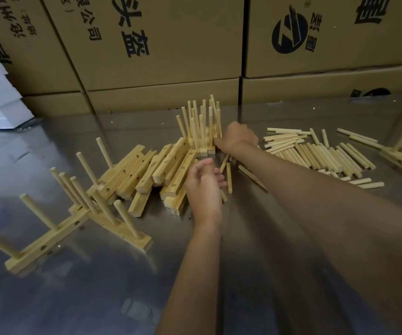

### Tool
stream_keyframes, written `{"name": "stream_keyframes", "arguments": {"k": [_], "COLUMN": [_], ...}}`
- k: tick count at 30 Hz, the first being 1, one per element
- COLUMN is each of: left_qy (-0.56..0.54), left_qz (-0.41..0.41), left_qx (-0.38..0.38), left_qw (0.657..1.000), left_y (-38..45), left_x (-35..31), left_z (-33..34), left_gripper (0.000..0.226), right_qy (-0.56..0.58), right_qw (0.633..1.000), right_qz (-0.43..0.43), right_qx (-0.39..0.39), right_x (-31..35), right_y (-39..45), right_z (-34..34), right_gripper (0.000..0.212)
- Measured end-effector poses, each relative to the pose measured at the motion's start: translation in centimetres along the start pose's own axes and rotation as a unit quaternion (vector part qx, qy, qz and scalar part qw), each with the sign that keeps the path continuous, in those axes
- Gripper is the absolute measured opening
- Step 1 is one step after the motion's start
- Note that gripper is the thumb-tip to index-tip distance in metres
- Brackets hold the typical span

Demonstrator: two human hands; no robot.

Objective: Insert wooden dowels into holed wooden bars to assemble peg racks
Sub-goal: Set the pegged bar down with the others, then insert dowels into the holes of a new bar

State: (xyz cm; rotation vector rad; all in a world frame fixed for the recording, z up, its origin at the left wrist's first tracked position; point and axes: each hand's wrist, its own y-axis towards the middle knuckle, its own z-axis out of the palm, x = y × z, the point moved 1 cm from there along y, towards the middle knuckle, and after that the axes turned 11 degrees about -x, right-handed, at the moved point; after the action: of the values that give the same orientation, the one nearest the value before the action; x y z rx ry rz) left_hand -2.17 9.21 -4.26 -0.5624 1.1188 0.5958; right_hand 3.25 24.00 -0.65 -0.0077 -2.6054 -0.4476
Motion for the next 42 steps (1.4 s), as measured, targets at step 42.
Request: {"name": "stream_keyframes", "arguments": {"k": [42], "left_qy": [-0.022], "left_qz": [0.119], "left_qx": [-0.056], "left_qw": [0.991], "left_y": [-3.2], "left_x": [-1.8], "left_z": [-0.5], "left_gripper": [0.027], "right_qy": [0.365], "right_qw": [0.916], "right_qz": [-0.155], "right_qx": [0.056], "right_x": [2.8], "right_y": [-8.6], "right_z": [-12.2], "right_gripper": [0.018]}}
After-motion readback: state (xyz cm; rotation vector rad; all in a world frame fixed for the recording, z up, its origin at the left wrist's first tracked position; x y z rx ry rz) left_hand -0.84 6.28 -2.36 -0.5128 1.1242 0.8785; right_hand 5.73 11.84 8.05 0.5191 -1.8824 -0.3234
